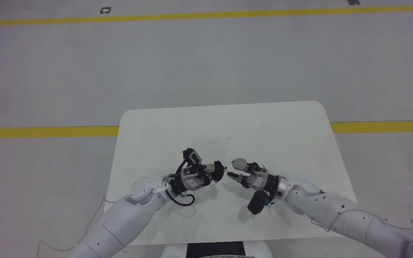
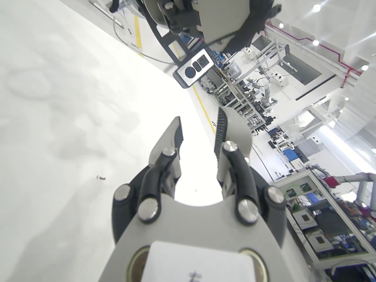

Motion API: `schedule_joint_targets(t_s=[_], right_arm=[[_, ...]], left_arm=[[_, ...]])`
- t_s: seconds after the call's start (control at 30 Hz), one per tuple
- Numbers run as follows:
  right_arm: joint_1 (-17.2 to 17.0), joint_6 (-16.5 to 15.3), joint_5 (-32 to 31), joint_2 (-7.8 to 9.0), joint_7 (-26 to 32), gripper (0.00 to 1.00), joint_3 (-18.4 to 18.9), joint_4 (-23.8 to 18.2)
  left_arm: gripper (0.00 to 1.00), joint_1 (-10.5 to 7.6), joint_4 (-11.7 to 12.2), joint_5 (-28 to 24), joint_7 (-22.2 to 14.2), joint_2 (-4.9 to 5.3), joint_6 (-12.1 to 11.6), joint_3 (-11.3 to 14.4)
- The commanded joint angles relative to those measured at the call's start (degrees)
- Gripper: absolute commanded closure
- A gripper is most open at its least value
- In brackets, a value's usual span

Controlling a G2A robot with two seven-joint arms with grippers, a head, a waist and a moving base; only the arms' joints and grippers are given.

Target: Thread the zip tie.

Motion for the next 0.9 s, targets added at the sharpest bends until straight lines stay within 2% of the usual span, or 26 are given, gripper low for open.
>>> schedule_joint_targets(t_s=[0.0, 0.1, 0.2, 0.33, 0.47, 0.53, 0.6, 0.87], right_arm=[[-1.03, 0.0, 0.0, 0.65, -0.49, 0.0, 2.11, -0.08], [-3.65, 0.0, 0.0, 1.54, -1.97, 0.0, 6.5, -1.24], [-8.35, 0.0, 0.0, 2.37, -4.49, 0.0, 13.67, -2.9], [-16.09, 0.0, 3.23, 2.83, -9.97, 0.0, 24.79, -5.01], [-21.39, 0.0, 7.06, 2.92, -14.63, 0.0, 31.57, -6.61], [-23.13, -0.04, 9.29, 2.91, -16.44, 0.0, 33.27, -7.41], [-24.28, -2.0, 12.2, 2.91, -18.35, 0.0, 34.78, -8.19], [-24.28, -2.0, 12.2, 2.91, -18.35, 0.0, 34.78, -8.19]], left_arm=[[1.0, 0.0, 0.0, 0.0, 0.0, 0.0, 0.0, 0.0], [1.0, 0.0, 0.0, 0.0, 0.0, 0.0, 0.0, 0.0], [1.0, 0.0, 0.0, 0.0, 0.0, 0.0, 0.0, 0.0], [1.0, 0.0, 0.0, 0.0, 0.0, 0.0, 0.0, 0.0], [1.0, 0.0, 0.0, 0.0, 0.0, 0.0, 0.0, 0.0], [1.0, 0.0, 0.0, 0.0, 0.0, 0.0, 0.0, 0.0], [1.0, 0.0, 0.0, 0.0, 0.0, 0.0, 0.0, 0.0], [1.0, 0.0, 0.0, 0.0, 0.0, 0.0, 0.0, 0.0]])
